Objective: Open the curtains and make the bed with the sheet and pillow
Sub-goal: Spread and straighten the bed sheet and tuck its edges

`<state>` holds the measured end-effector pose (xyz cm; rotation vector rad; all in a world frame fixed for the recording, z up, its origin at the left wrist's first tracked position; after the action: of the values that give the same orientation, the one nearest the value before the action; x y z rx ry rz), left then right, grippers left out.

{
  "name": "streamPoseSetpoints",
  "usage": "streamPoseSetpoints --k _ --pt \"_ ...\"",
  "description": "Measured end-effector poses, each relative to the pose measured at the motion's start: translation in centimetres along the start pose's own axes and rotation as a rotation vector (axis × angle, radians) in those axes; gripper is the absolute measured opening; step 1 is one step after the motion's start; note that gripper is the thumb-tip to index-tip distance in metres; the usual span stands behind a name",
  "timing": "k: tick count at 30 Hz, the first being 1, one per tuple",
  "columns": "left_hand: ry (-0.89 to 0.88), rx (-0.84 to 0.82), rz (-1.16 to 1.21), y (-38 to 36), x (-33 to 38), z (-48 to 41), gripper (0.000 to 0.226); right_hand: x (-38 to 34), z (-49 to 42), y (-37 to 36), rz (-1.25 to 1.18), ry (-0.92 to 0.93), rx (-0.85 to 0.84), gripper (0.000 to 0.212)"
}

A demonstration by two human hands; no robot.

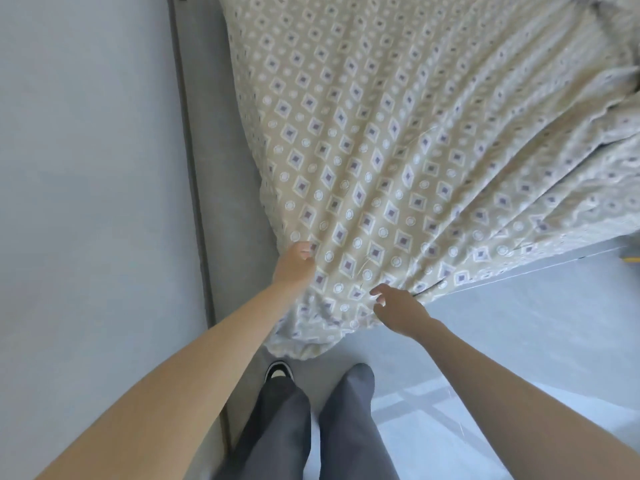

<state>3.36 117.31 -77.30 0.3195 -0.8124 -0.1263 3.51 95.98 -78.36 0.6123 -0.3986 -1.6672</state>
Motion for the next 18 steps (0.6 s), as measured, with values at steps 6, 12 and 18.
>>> streamPoseSetpoints --k 6,12,18 --pt "-0.211 -0.036 -0.076 0.0 18.8 4.0 0.046 2.5 7.6 16.4 -0.188 -0.011 0.262 0.036" --pt "-0.407 -0.097 -0.102 -3.0 33.5 9.3 0.046 7.9 13.4 27.7 -0.28 -0.028 0.453 0.037" --pt "-0.511 -0.11 -0.127 -9.5 44.2 14.8 0.047 16.3 18.2 36.7 -0.326 -0.001 0.571 0.036"
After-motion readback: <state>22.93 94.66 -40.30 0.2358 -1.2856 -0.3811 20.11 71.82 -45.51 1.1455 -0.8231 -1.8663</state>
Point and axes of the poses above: each hand's wrist, its own z-axis away from the middle knuckle, its own y-axis out of the back of the hand, x = y × z, the point moved 9 cm from there along -z, towards the middle knuckle, and after that the axes turned 4 degrees about -y, right-handed, at the moved point
